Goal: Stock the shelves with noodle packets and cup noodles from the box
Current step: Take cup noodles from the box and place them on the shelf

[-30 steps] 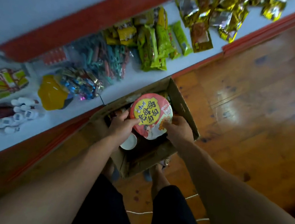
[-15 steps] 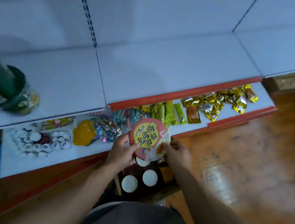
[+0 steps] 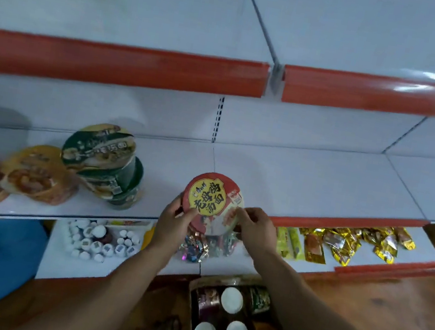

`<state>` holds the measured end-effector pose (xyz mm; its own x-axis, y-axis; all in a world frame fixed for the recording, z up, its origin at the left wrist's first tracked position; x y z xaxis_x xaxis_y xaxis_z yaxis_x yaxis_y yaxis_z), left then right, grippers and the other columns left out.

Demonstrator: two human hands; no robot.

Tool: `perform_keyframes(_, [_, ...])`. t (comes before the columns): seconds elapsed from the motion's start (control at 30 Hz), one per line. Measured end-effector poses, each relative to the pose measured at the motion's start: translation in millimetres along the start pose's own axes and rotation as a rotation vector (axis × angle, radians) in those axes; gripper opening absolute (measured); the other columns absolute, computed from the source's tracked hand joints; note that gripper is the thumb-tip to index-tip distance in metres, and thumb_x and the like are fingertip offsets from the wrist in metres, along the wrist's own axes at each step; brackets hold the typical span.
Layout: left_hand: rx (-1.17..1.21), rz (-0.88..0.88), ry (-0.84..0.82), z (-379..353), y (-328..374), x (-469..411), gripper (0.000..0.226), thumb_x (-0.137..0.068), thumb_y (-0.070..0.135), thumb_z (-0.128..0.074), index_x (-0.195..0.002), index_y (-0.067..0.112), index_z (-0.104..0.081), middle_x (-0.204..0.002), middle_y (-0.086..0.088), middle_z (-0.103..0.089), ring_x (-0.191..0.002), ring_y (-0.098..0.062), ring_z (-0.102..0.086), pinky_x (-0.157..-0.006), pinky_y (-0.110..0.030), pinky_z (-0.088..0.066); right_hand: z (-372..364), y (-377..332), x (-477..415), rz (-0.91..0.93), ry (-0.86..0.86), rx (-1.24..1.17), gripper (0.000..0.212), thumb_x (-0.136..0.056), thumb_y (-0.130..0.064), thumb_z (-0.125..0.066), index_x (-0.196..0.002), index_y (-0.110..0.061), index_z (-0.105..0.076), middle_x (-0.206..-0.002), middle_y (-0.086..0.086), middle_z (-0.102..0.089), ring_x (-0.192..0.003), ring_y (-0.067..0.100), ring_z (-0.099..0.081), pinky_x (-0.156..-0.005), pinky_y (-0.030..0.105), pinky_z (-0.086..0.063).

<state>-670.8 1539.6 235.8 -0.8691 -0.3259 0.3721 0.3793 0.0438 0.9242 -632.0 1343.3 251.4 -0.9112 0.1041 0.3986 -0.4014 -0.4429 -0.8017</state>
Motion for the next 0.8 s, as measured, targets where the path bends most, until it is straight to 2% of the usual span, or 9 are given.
perform_keyframes(0.07, [-0.003,-0.001,0.066,22,4,-15,0.034,-0.099,0.017,-0.055,-0.133,0.024,-0.054,-0.117,0.006,-0.060,-0.105,-0.014,-0.057,-0.073,-0.021,-0.044,-24,-17,-7,-0.014,-0.060,-0.016,0.025,-0.095,-0.041,-0.058,-0.104,-0.020,-0.068,-0.090,-0.001,-0.072,-0.084,0.023,-0.071,-0.076,0.043,-0.060])
perform_keyframes(0.13, [0.002,0.011,0.117,40,4,-31,0.033,-0.100,0.019,-0.055,-0.132,0.020,-0.053,-0.118,0.003,-0.060,-0.103,-0.015,-0.057,-0.073,-0.023,-0.045,-48,-30,-17,-0.024,-0.122,-0.025,0.027,-0.096,-0.040,-0.057,-0.108,-0.018,-0.067,-0.092,0.000,-0.072,-0.088,0.024,-0.071,-0.080,0.045,-0.060])
perform_keyframes(0.27, [-0.013,0.033,0.116,61,-4,-62,0.027,-0.098,0.020,-0.055,-0.125,0.021,-0.060,-0.121,-0.001,-0.065,-0.112,-0.021,-0.060,-0.094,-0.041,-0.052,-81,-41,-32,-0.085,-0.167,-0.036,0.023,-0.095,-0.035,-0.057,-0.107,-0.018,-0.067,-0.094,0.002,-0.072,-0.091,0.024,-0.070,-0.084,0.049,-0.059])
perform_keyframes(0.33, [-0.014,0.065,0.111,68,-9,-71,0.029,-0.099,0.022,-0.053,-0.127,0.025,-0.061,-0.123,0.001,-0.064,-0.113,-0.019,-0.059,-0.094,-0.038,-0.051,-93,-43,-39,-0.104,-0.179,-0.032,0.021,-0.094,-0.033,-0.058,-0.106,-0.018,-0.067,-0.095,0.003,-0.072,-0.092,0.025,-0.070,-0.085,0.050,-0.058])
perform_keyframes(0.47, [-0.064,0.092,0.105,77,-18,-84,0.036,-0.102,0.031,-0.049,-0.137,0.027,-0.054,-0.129,0.002,-0.061,-0.113,-0.017,-0.055,-0.090,-0.032,-0.045,-108,-48,-44,-0.121,-0.178,-0.072,0.028,-0.093,-0.025,-0.060,-0.119,-0.014,-0.064,-0.096,0.003,-0.071,-0.094,0.024,-0.069,-0.085,0.042,-0.059])
perform_keyframes(0.6, [-0.088,0.057,0.084,75,-13,-81,0.035,-0.103,0.032,-0.046,-0.137,0.024,-0.054,-0.121,0.006,-0.059,-0.109,-0.013,-0.052,-0.085,-0.027,-0.039,-106,-48,-45,-0.128,-0.165,-0.053,0.031,-0.093,-0.025,-0.060,-0.121,-0.013,-0.064,-0.096,0.003,-0.071,-0.096,0.025,-0.069,-0.086,0.043,-0.059])
perform_keyframes(0.67, [-0.096,0.042,0.084,73,-15,-77,0.034,-0.103,0.031,-0.047,-0.135,0.021,-0.054,-0.124,0.003,-0.060,-0.112,-0.016,-0.053,-0.085,-0.027,-0.040,-102,-47,-44,-0.125,-0.156,-0.030,0.034,-0.093,-0.026,-0.060,-0.124,-0.013,-0.063,-0.098,0.002,-0.070,-0.096,0.023,-0.069,-0.087,0.043,-0.059])
perform_keyframes(0.8, [-0.050,0.073,0.121,73,-27,-62,0.044,-0.099,0.031,-0.055,-0.141,0.022,-0.048,-0.143,-0.002,-0.051,-0.126,-0.022,-0.051,-0.092,-0.031,-0.040,-86,-52,-38,-0.060,-0.116,0.093,0.043,-0.094,-0.027,-0.058,-0.134,-0.013,-0.056,-0.121,0.004,-0.067,-0.105,0.021,-0.065,-0.095,0.043,-0.054])
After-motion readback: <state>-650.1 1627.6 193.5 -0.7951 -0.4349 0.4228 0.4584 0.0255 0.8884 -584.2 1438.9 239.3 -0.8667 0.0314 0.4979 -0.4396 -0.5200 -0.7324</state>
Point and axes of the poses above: each hand's wrist, its own x-axis away from the middle knuckle, its own z-axis out of the back of the hand, y = z × x, the point moved 7 cm from there along -x, towards the middle knuckle
